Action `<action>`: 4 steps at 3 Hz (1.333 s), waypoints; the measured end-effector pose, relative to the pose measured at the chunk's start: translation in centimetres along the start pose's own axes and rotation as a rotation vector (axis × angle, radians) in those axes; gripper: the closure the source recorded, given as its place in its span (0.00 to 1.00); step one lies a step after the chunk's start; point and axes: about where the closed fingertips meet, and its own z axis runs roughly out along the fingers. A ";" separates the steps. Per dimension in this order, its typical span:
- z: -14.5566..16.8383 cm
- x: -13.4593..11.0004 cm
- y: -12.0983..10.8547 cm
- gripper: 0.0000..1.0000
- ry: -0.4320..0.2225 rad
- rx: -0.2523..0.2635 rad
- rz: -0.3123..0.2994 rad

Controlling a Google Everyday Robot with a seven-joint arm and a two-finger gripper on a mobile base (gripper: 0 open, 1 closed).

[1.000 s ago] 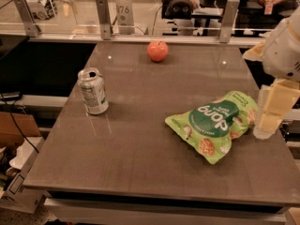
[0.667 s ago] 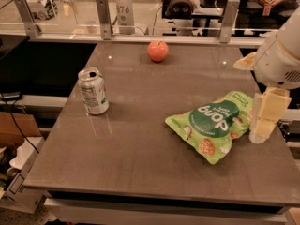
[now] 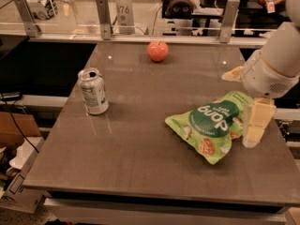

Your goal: Move green rice chip bag near apple

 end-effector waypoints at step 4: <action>3.6 1.3 -1.0 0.62 0.077 -0.074 -0.062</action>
Offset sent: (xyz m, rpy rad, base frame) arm 0.0108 -0.0044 -0.0464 -0.0915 0.0649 0.0739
